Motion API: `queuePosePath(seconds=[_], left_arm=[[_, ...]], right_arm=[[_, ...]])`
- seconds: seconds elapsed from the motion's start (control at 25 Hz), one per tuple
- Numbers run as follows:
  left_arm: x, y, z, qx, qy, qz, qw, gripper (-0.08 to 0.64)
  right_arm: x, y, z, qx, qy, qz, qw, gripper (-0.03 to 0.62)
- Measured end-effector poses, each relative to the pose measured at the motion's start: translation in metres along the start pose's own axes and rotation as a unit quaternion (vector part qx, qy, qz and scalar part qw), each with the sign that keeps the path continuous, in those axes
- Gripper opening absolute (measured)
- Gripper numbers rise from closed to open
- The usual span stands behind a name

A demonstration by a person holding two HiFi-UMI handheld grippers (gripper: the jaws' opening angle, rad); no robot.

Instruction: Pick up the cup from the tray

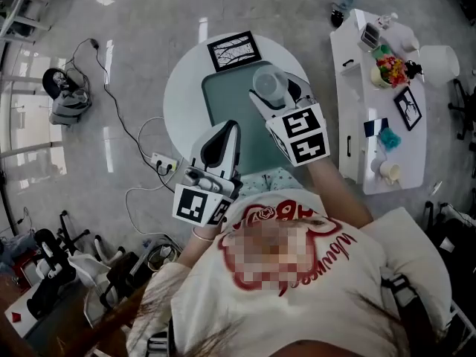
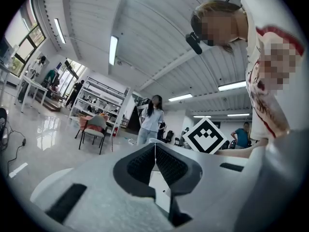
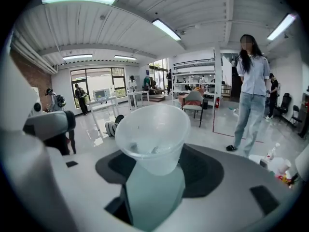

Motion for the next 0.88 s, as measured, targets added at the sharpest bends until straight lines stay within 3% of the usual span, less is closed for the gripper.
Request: queuePosePath(seconds=[0.48,0.88], left_arm=[[0.008,0.003,0.022,0.013,0.029,-0.013,0.9994,0.015],[0.016,0.009,0.025,0.025,0.024,-0.01,0.9994,0.015]], right_arm=[[-0.017,-0.046,0.026,0.027,-0.017,0.049,0.998,0.291],[-0.017,-0.063,0.029,0.045,-0.024,0.068,0.996,0.291]])
Point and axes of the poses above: the fingertips, and each gripper's own axes: y forward along the fingers, x to its right, z out of its top, the point moved 10 cm from there along -y, backward along the fingers, and after that the axes turned 3 degrees about -y, right-handed, at the moved point
